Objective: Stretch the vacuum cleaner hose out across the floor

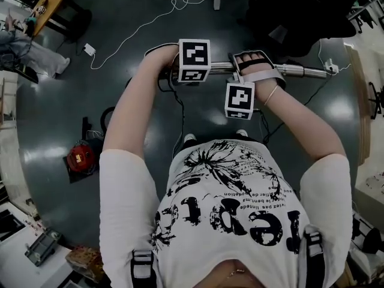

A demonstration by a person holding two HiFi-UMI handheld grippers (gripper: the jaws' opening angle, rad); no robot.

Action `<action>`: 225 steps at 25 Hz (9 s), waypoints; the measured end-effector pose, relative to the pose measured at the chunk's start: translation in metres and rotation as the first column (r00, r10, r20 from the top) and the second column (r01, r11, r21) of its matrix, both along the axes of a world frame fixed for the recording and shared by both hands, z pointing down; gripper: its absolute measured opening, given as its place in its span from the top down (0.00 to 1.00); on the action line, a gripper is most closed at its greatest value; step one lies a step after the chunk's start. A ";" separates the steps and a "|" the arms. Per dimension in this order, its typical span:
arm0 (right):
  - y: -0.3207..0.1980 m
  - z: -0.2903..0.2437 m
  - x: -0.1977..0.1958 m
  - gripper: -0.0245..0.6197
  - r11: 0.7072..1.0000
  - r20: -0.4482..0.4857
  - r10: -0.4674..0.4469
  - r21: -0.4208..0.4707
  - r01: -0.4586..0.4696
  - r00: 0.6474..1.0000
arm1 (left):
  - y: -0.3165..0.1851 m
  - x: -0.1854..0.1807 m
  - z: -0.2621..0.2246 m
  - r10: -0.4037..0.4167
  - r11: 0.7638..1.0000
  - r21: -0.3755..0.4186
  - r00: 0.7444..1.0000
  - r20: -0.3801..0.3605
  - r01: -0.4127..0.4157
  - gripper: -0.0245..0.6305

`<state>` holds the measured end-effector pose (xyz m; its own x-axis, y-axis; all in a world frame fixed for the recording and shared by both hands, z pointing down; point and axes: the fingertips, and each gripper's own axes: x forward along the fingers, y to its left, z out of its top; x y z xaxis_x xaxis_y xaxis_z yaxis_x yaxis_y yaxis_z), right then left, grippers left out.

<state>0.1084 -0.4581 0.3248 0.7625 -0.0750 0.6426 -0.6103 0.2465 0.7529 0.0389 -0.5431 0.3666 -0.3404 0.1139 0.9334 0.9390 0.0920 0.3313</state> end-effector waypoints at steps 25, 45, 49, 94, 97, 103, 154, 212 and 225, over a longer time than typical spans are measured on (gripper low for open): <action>0.286 0.100 -0.112 0.84 0.959 0.708 0.276 -0.154 -0.239 0.650 | 0.304 -0.001 0.070 -0.413 0.845 -0.533 0.587 -0.696 -0.038 0.72; 0.403 0.095 -0.192 0.83 0.774 0.891 0.451 -0.416 -0.477 -0.045 | 0.424 -0.019 0.077 -0.407 0.884 -0.457 0.316 -0.857 -0.102 0.76; 0.461 0.099 -0.185 0.83 0.794 0.897 0.442 -0.393 -0.463 -0.004 | 0.478 -0.011 0.083 -0.385 0.912 -0.409 0.311 -0.869 -0.015 0.76; 0.746 0.025 -0.047 0.85 0.834 0.065 -0.115 -0.536 0.132 0.991 | 0.770 -0.083 0.063 0.218 0.935 -0.335 0.930 0.295 -0.113 0.77; 0.779 0.036 -0.047 0.85 0.808 0.167 -0.087 -0.565 0.168 0.982 | 0.813 -0.081 0.067 0.081 0.909 -0.410 0.938 0.338 0.070 0.77; 0.881 0.074 -0.060 0.85 0.806 0.455 0.085 -0.554 0.208 0.886 | 0.904 -0.050 0.066 -0.204 0.709 -0.600 0.923 0.327 0.370 0.56; 1.074 0.098 -0.076 0.85 0.934 0.325 -0.163 -0.252 0.252 0.932 | 1.077 -0.075 0.124 -0.374 0.903 -0.292 0.910 -0.179 0.314 0.89; 1.611 0.243 -0.047 0.89 0.909 0.833 0.370 -0.234 -0.345 0.412 | 1.530 0.072 0.119 -0.911 0.316 -0.806 0.399 -0.109 0.501 0.96; 1.700 0.375 -0.037 0.89 0.920 0.901 0.303 -0.191 -0.343 0.311 | 1.617 0.077 0.230 -0.982 0.175 -0.717 0.177 -0.073 0.675 0.96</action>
<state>0.0714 1.2423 0.6999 -0.3063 0.0018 0.9519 -0.9417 -0.1466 -0.3027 0.1158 1.0739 0.5969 0.6855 0.4265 0.5900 0.4654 -0.8800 0.0954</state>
